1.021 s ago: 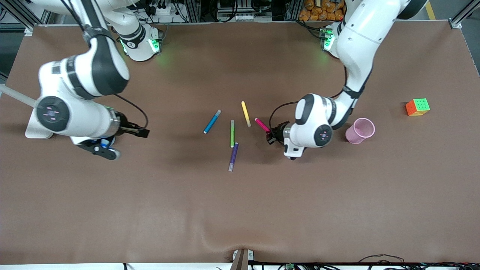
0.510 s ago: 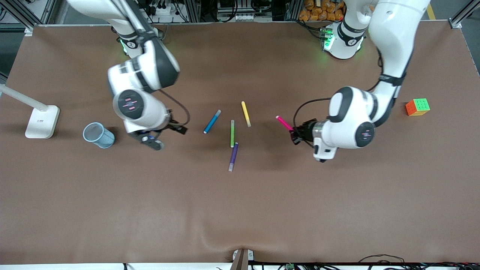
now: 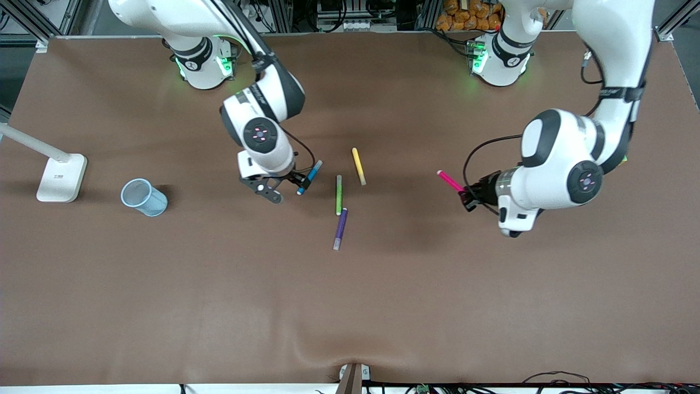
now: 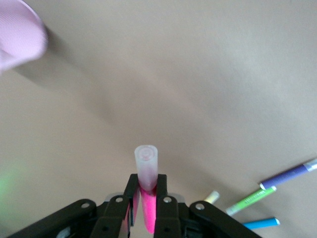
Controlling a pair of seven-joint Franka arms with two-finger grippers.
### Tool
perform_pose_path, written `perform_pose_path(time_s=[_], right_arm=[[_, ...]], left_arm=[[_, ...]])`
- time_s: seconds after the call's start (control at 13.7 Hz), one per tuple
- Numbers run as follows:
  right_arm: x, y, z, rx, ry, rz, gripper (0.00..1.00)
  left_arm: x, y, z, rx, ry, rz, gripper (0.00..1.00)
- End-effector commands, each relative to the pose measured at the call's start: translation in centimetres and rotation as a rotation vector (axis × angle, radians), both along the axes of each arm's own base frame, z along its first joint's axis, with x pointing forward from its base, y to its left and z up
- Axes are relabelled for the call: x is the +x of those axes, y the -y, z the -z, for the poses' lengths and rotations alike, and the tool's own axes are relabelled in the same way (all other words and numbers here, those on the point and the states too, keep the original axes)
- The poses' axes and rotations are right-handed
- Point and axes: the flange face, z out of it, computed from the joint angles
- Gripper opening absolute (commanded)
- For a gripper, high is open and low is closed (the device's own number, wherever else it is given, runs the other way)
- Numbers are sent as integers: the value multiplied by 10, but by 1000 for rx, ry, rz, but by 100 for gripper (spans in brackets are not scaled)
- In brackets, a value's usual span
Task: Place pink and blue markers in matching cups
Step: 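Carry the pink marker over the pink cup while the right gripper grasps the blue marker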
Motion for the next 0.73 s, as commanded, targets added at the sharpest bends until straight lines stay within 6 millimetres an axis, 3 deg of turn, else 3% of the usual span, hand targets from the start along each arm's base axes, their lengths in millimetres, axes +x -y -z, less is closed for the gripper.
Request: perform_pose_path(time_s=[0.0, 0.36, 0.44, 0.66], right_arm=[[1, -4, 19, -32, 21, 0, 97], [0, -15, 60, -10, 72, -11, 77], [0, -16, 61, -10, 72, -12, 74], [-1, -17, 62, -10, 74, -15, 56]], left_arm=[[-1, -16, -26, 77, 37, 20, 0], [2, -56, -59, 160, 116, 32, 0], [1, -59, -64, 165, 127, 46, 0], [-2, -100, -74, 194, 145, 46, 0]])
